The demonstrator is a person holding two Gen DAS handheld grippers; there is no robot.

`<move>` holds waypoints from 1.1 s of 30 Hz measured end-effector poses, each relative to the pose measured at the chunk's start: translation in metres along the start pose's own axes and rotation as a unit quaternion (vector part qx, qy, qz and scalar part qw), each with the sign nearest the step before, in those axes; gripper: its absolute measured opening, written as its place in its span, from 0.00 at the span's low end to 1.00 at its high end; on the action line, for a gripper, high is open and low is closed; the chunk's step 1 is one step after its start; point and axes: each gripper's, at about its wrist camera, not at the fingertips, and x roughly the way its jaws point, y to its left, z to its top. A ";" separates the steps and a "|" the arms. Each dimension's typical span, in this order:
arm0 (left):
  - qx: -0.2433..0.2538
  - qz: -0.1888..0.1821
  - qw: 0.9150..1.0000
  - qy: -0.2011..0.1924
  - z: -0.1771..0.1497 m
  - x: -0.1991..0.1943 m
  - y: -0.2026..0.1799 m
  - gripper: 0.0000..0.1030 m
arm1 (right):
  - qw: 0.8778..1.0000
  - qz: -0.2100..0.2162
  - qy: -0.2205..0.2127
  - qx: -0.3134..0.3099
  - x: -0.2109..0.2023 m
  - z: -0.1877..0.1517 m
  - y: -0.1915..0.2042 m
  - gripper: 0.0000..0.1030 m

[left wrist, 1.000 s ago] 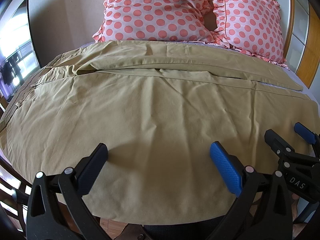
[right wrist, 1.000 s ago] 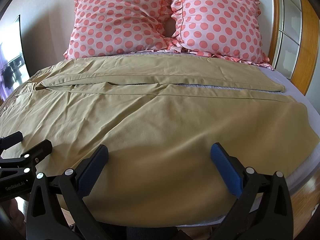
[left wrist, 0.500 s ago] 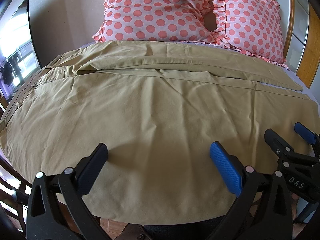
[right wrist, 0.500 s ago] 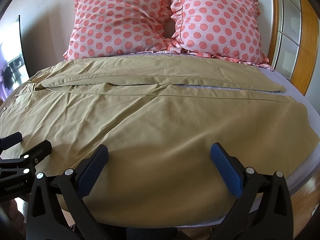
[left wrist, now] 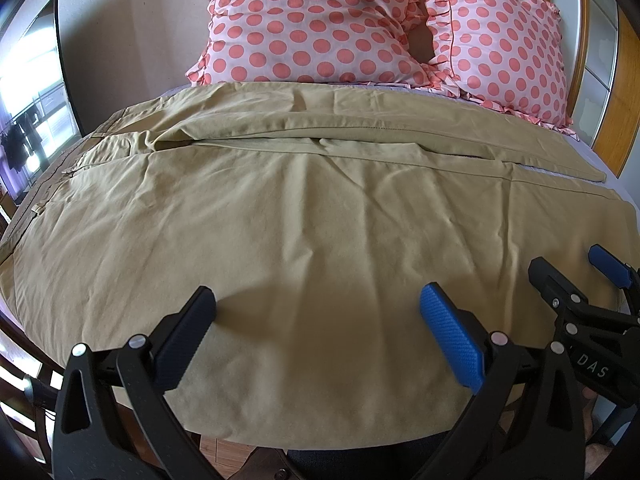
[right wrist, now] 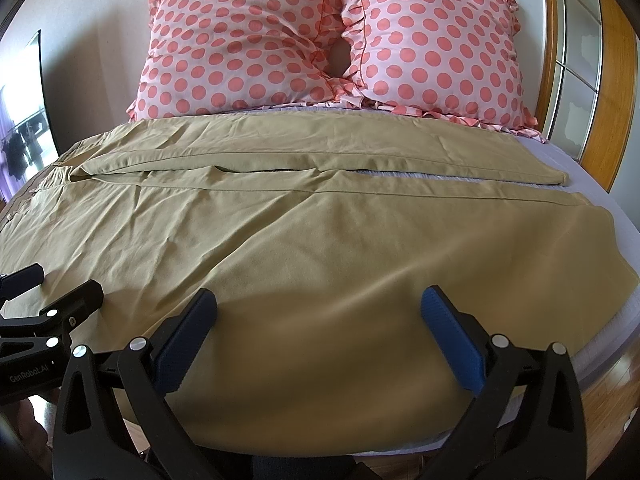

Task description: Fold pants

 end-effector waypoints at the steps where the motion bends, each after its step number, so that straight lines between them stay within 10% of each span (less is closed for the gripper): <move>1: 0.000 0.000 1.000 0.000 0.000 0.000 0.000 0.98 | 1.000 0.000 0.000 0.000 0.000 0.000 0.000 0.99; 33: -0.001 0.000 1.000 -0.002 0.000 0.000 0.000 0.98 | 1.000 0.000 -0.028 -0.002 -0.001 -0.008 0.002 0.99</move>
